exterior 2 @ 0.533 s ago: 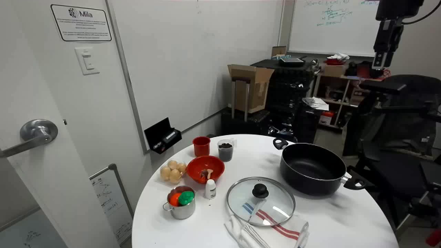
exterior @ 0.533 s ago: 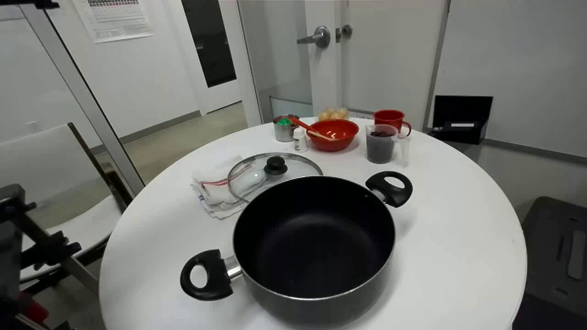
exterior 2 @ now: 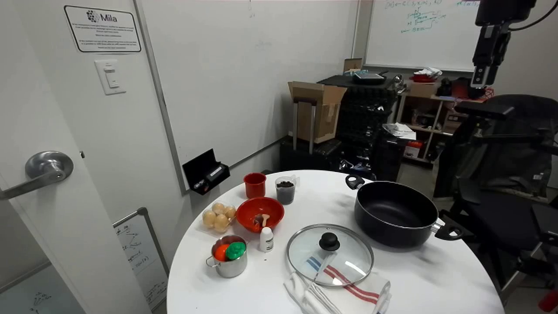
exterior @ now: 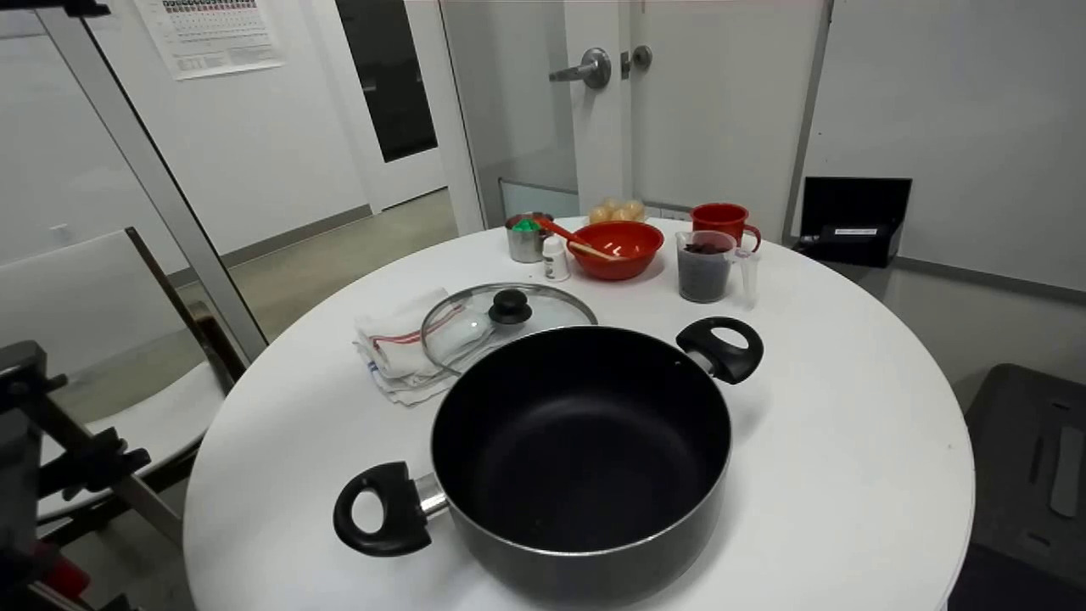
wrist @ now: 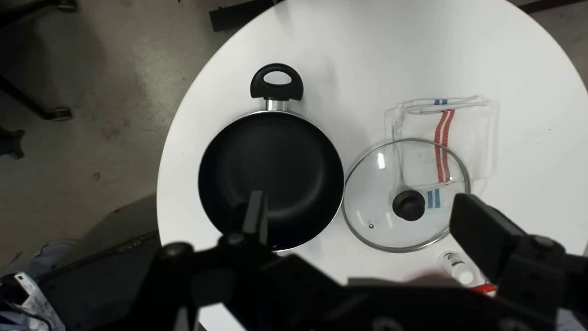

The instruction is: Pick up the lid and cover the pot

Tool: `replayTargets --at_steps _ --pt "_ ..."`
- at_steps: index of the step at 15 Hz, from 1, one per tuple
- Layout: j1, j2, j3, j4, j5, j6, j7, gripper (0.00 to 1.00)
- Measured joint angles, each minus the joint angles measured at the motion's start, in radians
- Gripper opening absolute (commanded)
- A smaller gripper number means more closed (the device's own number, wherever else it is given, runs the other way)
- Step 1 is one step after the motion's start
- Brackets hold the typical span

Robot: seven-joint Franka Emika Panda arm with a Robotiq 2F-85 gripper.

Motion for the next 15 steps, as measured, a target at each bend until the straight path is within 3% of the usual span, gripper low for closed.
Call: replayTargets --at_steps 7,15 --pt "0.016 0.045 0.025 0.017 0.000 0.022 -0.002 1.00" --pt "0.072 0.289 0.084 0.154 0.005 0.149 -0.055 1.00"
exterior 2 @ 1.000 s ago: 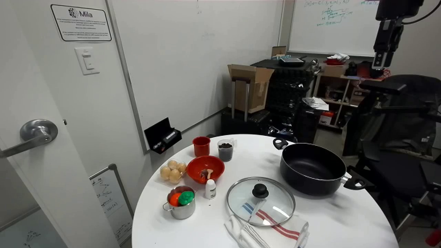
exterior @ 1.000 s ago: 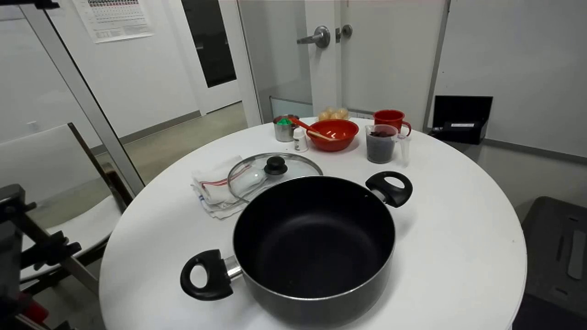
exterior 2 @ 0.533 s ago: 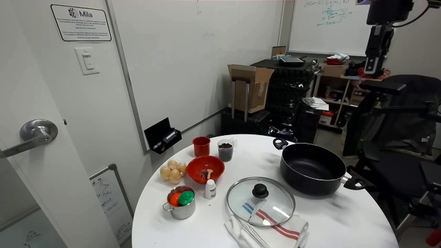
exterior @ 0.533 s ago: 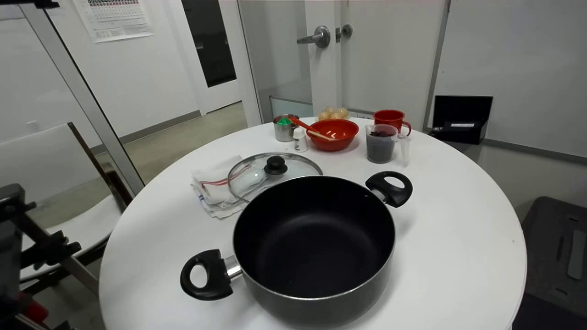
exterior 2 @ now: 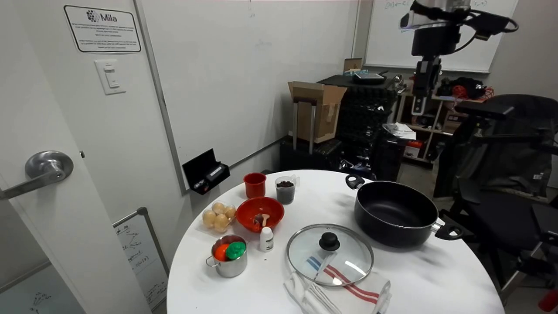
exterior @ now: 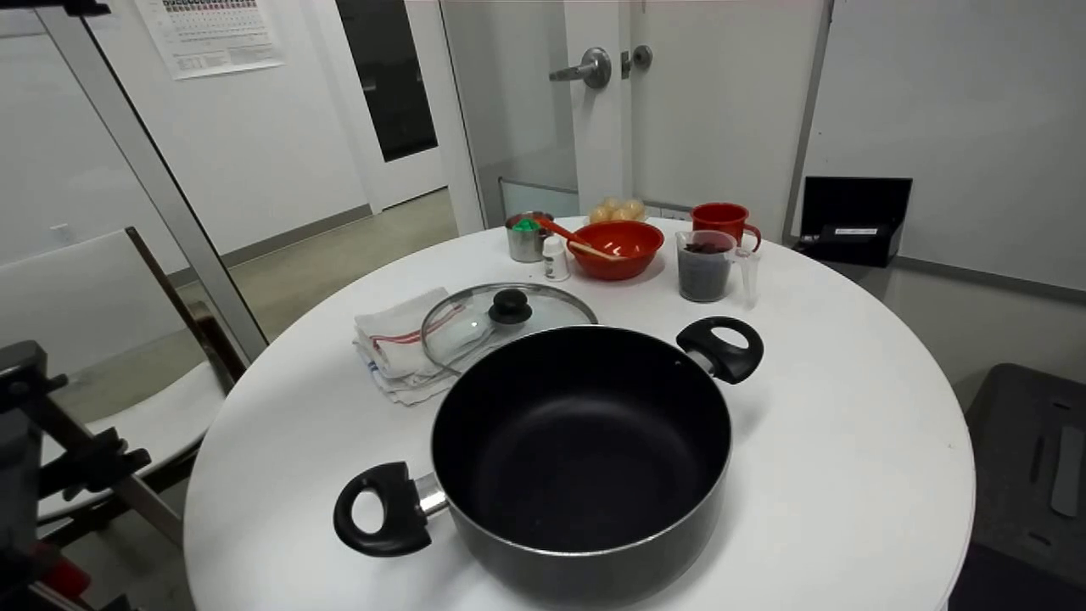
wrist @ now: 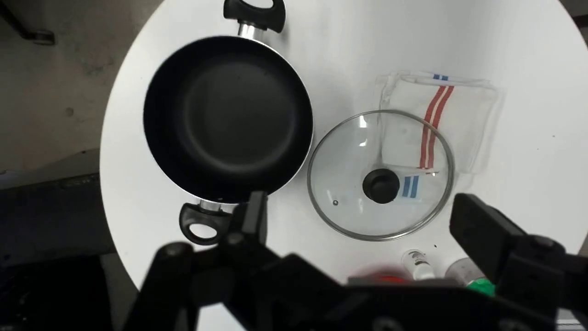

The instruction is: Pick up the lid and cover the pot

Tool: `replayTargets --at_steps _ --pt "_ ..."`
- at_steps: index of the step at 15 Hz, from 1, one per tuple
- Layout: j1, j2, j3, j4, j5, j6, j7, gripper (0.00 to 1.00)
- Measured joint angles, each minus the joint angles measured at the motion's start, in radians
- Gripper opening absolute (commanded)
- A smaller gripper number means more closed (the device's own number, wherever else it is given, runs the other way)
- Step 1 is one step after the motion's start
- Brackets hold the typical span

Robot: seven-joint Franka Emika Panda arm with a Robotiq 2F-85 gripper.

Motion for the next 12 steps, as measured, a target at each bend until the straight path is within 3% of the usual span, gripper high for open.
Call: replayTargets --at_steps 12 --pt "0.024 0.433 0.115 0.338 -0.002 0.029 -0.176 1.00"
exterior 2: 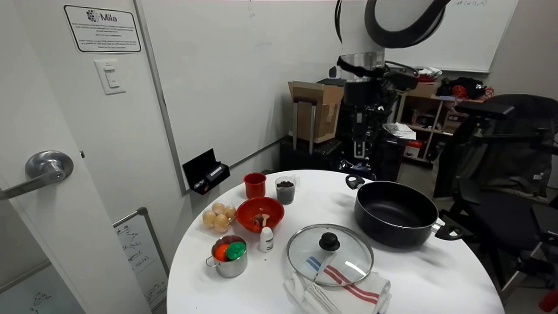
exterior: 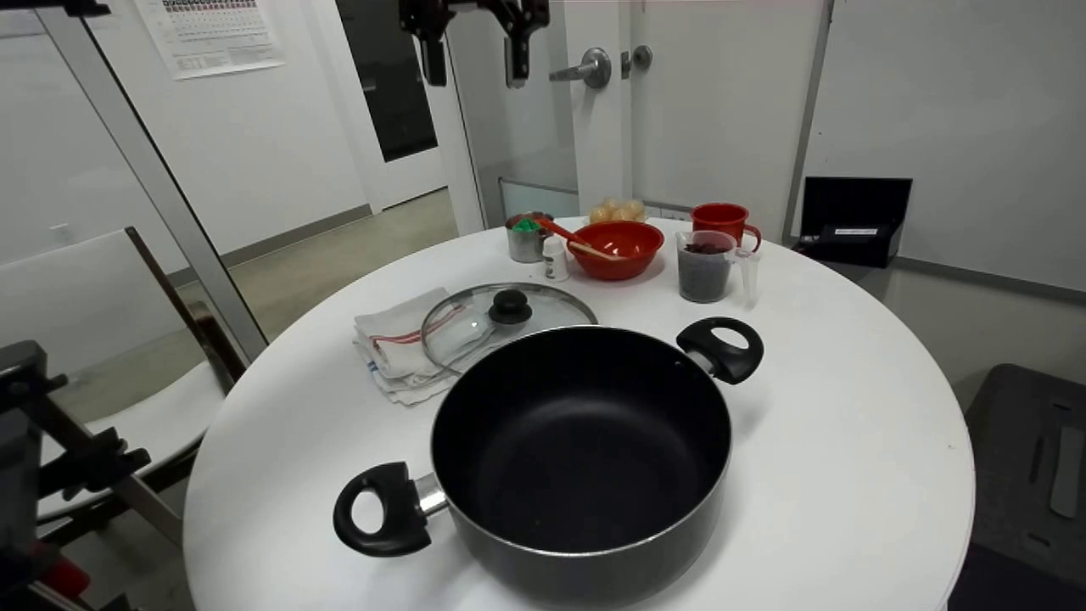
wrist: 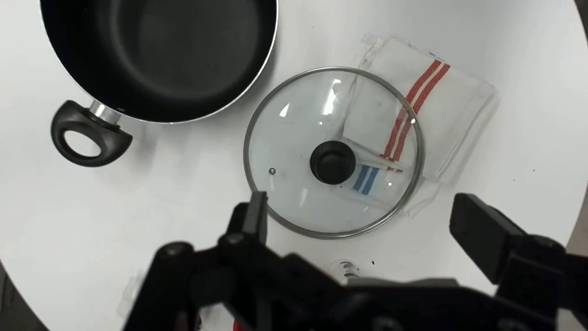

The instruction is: Pick up the lid and cover the pot

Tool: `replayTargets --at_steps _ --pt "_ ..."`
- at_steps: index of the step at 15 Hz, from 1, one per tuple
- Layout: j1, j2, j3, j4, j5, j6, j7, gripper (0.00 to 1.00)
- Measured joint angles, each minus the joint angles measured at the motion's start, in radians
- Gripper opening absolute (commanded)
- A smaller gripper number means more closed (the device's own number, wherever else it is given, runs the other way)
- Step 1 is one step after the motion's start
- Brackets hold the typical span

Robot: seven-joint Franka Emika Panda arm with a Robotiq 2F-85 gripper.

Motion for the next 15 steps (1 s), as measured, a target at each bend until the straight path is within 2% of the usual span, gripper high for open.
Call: replayTargets --at_steps 7,15 --pt "0.019 0.227 0.023 0.158 -0.009 0.000 -0.013 1.00" --pt "0.022 0.393 0.033 0.291 -0.014 0.000 -0.019 1.00"
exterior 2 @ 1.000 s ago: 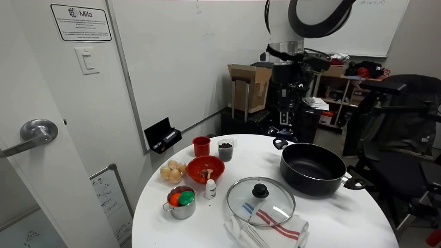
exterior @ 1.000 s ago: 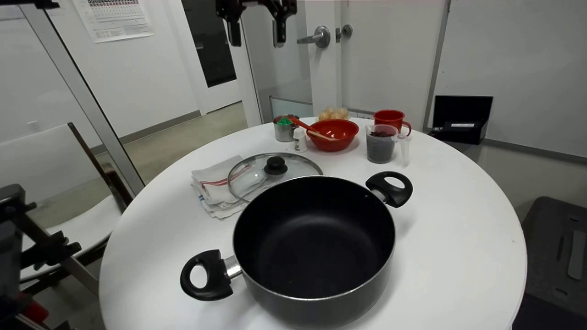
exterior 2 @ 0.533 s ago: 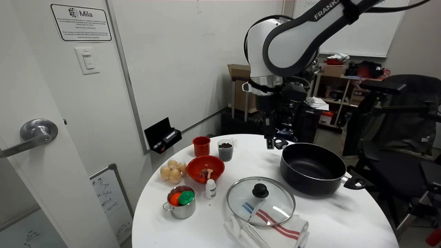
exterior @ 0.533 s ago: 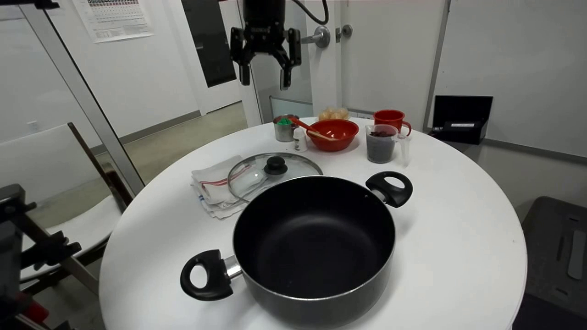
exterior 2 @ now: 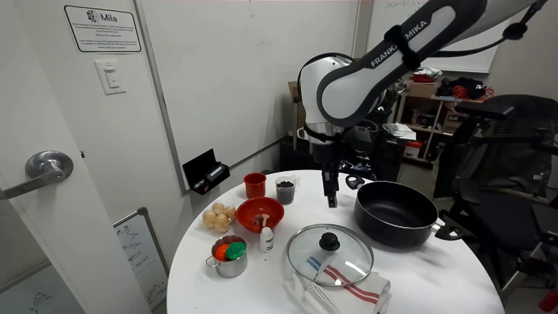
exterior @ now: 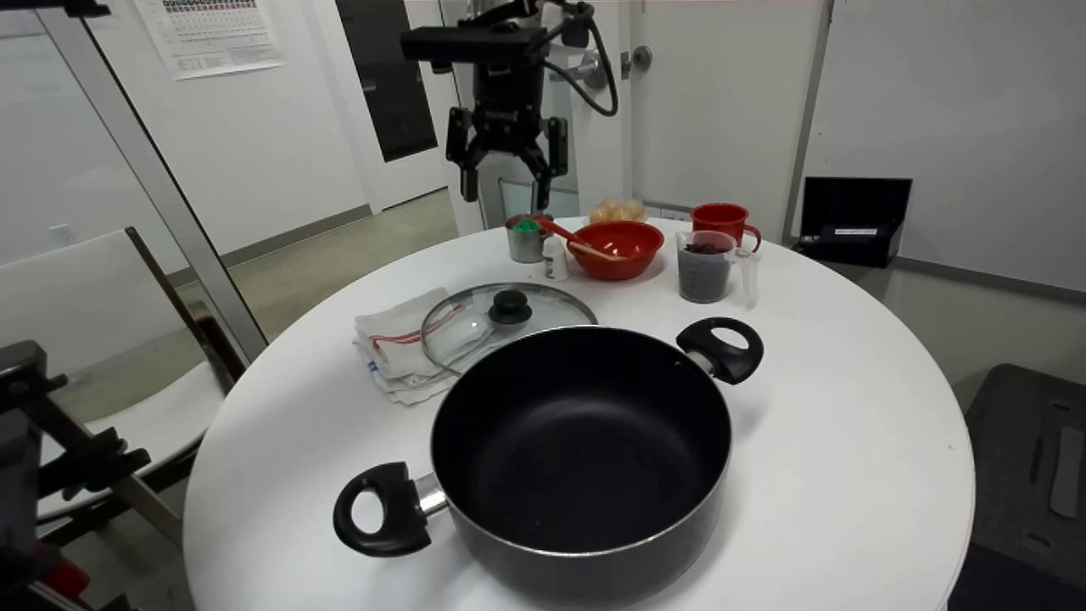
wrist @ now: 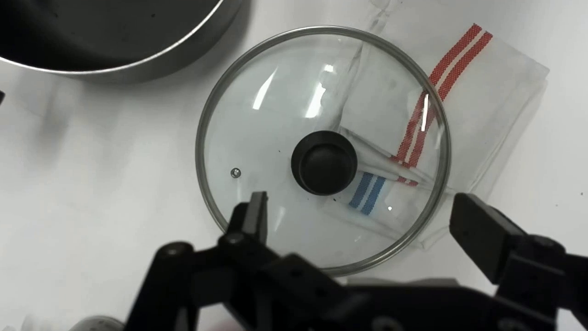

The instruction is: Pick up the lid and cover the pot

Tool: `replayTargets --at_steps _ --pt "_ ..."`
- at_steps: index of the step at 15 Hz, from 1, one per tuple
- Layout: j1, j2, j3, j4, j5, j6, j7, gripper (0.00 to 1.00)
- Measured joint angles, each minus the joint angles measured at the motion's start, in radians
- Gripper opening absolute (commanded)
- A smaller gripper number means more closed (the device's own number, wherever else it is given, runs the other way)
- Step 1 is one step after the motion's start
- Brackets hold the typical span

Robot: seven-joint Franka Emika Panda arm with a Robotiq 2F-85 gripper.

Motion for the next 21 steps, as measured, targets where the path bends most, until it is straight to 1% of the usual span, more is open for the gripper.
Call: replayTargets --at_steps 11,21 --pt "0.031 0.174 0.004 0.107 -0.027 0.002 0.000 1.00" --pt "0.035 0.292 0.004 0.215 -0.037 0.001 0.000 1.00"
